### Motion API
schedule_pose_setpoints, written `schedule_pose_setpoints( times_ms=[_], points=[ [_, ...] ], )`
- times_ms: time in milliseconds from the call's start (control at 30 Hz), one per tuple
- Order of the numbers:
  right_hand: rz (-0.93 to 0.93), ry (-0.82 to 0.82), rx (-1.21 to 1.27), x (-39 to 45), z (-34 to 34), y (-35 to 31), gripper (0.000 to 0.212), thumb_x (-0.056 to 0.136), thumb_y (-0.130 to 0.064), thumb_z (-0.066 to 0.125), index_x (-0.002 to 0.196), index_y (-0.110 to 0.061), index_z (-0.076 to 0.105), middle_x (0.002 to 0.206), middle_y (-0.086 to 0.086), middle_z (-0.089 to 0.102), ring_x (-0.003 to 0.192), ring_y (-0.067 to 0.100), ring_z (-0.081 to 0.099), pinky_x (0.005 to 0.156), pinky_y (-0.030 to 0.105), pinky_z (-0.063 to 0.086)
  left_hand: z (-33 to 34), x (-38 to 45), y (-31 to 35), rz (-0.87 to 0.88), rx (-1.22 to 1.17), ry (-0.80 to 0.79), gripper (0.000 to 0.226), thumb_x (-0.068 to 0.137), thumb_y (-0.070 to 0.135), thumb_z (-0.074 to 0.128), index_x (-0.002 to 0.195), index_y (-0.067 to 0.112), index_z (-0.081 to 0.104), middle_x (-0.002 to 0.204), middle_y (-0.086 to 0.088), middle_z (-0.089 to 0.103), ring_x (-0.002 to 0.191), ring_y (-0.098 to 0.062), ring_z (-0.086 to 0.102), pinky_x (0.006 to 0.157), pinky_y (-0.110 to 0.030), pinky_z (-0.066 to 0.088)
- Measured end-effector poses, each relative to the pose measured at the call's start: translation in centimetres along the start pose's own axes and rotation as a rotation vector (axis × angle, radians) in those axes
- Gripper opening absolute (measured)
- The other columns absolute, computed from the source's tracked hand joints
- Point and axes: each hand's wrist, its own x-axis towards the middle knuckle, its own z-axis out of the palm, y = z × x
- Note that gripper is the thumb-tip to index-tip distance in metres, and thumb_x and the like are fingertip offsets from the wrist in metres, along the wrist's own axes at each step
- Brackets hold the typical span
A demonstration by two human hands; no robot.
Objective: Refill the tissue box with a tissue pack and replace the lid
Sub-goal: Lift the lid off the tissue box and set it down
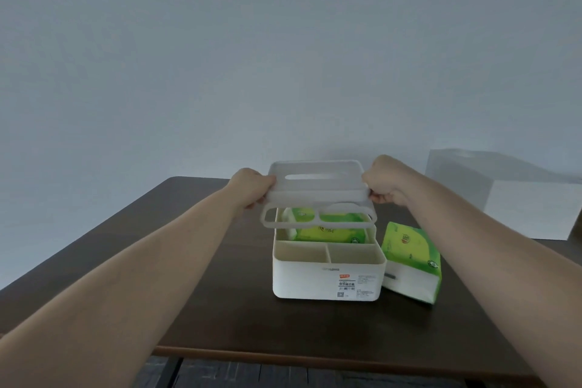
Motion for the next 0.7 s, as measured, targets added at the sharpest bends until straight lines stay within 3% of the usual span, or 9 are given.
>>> schedule_pose_setpoints(
  times_ms=[133,267,333,400,567,700],
  points=[
    [-0.033,-0.019,0.009,0.8,2.3,-1.3,0.028,0.089,0.01,0.042,0.067,-0.007,0.049,0.07,0.013,0.051,0.056,0.021,0.049,0.034,0.016,0.042,-2.6,0.1,-0.8,-0.021,0.014,0.045,0.031,0.089,0.028,0.055,0.063,0.011,0.052,0.064,-0.007,0.054,0.073,-0.027,0.05,0.059,-0.028,0.04],
    [-0.08,-0.019,-0.033,2.0,6.4,-3.0,0.021,0.086,0.009,0.045,0.071,-0.003,0.053,0.087,0.02,0.056,0.07,0.03,0.057,0.043,0.023,0.049,-5.9,0.0,-2.9,-0.054,0.036,0.114,0.026,0.089,0.025,0.054,0.07,0.008,0.058,0.066,-0.008,0.057,0.071,-0.027,0.052,0.064,-0.03,0.043],
    [-0.116,-0.02,-0.076,2.5,8.7,-4.0,0.015,0.083,0.008,0.047,0.075,0.0,0.057,0.083,0.022,0.058,0.07,0.032,0.058,0.055,0.033,0.051,-7.6,0.1,-4.4,-0.076,0.044,0.145,0.021,0.088,0.021,0.053,0.078,0.005,0.063,0.065,-0.009,0.057,0.064,-0.026,0.052,0.061,-0.029,0.043],
    [-0.147,-0.045,-0.154,2.6,11.2,-5.0,0.013,0.079,0.007,0.049,0.075,0.0,0.06,0.077,0.022,0.059,0.066,0.032,0.059,0.062,0.039,0.052,-9.0,0.0,-5.9,-0.098,0.074,0.177,0.023,0.089,0.017,0.053,0.071,0.005,0.061,0.063,-0.01,0.057,0.056,-0.023,0.052,0.06,-0.029,0.046],
    [-0.19,-0.118,-0.419,2.0,16.2,-6.7,0.029,0.079,0.009,0.051,0.054,-0.005,0.047,0.055,0.011,0.047,0.052,0.024,0.051,0.05,0.03,0.041,-12.0,0.2,-9.9,-0.176,0.187,0.243,0.032,0.088,0.011,0.051,0.057,0.01,0.045,0.054,-0.01,0.05,0.046,-0.022,0.047,0.046,-0.022,0.039],
    [-0.176,-0.216,-0.606,2.0,19.4,-7.1,0.022,0.081,0.007,0.053,0.063,-0.006,0.052,0.066,0.01,0.05,0.071,0.026,0.053,0.064,0.032,0.041,-13.2,0.7,-12.9,-0.244,0.189,0.219,0.031,0.09,0.015,0.05,0.059,0.008,0.05,0.054,-0.013,0.058,0.066,-0.03,0.059,0.083,-0.042,0.059]
  ],
)
